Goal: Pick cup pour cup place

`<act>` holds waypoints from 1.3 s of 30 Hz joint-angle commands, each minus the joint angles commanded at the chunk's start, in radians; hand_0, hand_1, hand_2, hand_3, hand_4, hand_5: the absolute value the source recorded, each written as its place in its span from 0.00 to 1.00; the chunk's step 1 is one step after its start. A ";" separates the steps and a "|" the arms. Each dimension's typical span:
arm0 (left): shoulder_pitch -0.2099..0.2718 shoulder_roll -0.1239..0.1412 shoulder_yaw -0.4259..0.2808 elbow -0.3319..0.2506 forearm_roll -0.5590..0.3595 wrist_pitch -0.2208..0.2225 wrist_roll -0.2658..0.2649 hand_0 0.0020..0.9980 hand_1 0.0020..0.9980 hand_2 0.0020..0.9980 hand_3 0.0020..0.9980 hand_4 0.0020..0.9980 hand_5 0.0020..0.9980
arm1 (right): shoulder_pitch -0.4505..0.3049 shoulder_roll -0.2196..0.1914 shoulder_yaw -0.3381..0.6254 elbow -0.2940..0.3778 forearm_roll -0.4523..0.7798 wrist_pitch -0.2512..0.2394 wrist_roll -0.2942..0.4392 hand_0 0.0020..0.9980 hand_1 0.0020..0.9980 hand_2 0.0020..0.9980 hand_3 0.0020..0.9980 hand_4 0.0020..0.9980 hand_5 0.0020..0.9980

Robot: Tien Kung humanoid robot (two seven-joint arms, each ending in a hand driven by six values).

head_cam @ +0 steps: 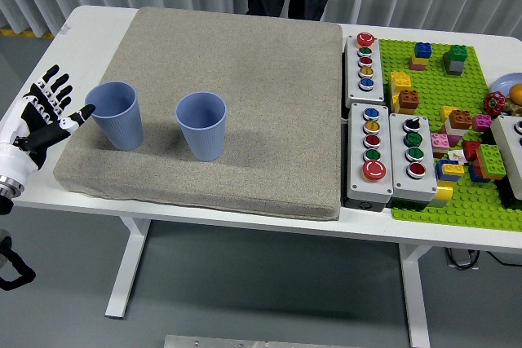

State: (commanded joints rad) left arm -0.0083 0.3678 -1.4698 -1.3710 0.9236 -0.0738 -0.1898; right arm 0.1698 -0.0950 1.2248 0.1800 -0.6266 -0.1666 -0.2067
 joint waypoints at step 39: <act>0.003 -0.022 0.056 0.047 0.060 0.012 0.010 0.99 0.98 1.00 1.00 0.95 0.23 | 0.001 0.004 0.000 0.000 0.001 -0.002 -0.002 0.72 0.68 0.72 0.69 0.30 0.34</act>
State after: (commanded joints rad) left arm -0.0057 0.3460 -1.4134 -1.3244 0.9836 -0.0622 -0.1801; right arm 0.1713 -0.0913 1.2246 0.1800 -0.6260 -0.1682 -0.2088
